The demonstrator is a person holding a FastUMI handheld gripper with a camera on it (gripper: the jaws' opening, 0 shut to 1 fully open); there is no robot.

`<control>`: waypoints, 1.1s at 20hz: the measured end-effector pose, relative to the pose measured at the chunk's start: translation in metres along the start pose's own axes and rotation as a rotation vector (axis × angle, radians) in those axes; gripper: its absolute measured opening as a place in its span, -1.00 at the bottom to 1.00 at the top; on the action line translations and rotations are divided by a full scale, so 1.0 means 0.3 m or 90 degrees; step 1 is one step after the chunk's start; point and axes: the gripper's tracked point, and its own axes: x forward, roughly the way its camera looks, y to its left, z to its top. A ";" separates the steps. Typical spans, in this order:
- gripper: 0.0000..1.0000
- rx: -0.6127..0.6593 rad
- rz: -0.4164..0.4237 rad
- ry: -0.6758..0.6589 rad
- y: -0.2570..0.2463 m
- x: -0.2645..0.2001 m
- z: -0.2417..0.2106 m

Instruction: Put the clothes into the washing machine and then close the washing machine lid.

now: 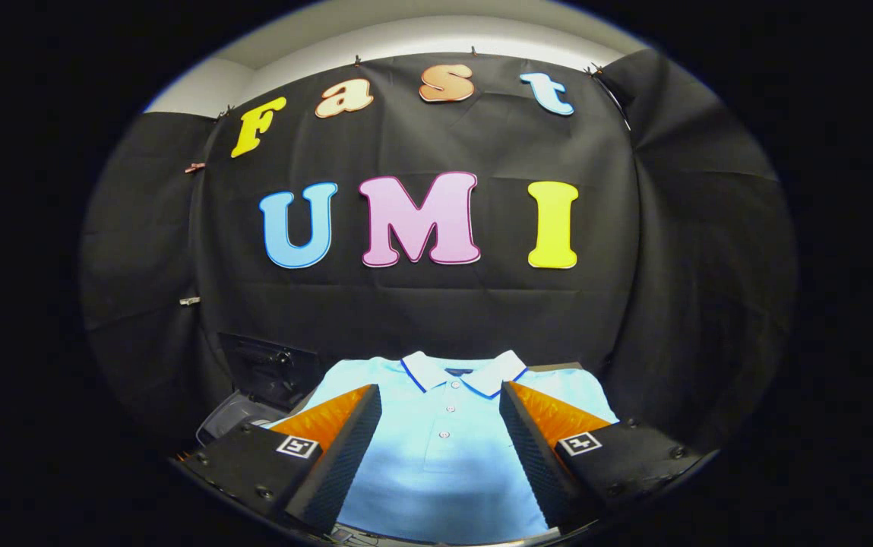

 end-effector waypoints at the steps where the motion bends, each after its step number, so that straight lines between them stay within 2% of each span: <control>1: 0.97 -0.007 -0.008 0.007 -0.011 0.017 -0.002; 4: 0.97 -0.031 -0.031 0.027 -0.037 0.062 -0.014; 15: 0.98 -0.025 -0.016 0.182 -0.014 0.171 -0.206; 19: 0.99 0.018 -0.005 0.238 -0.013 0.191 -0.267; 22: 1.00 0.048 -0.007 0.245 -0.018 0.195 -0.268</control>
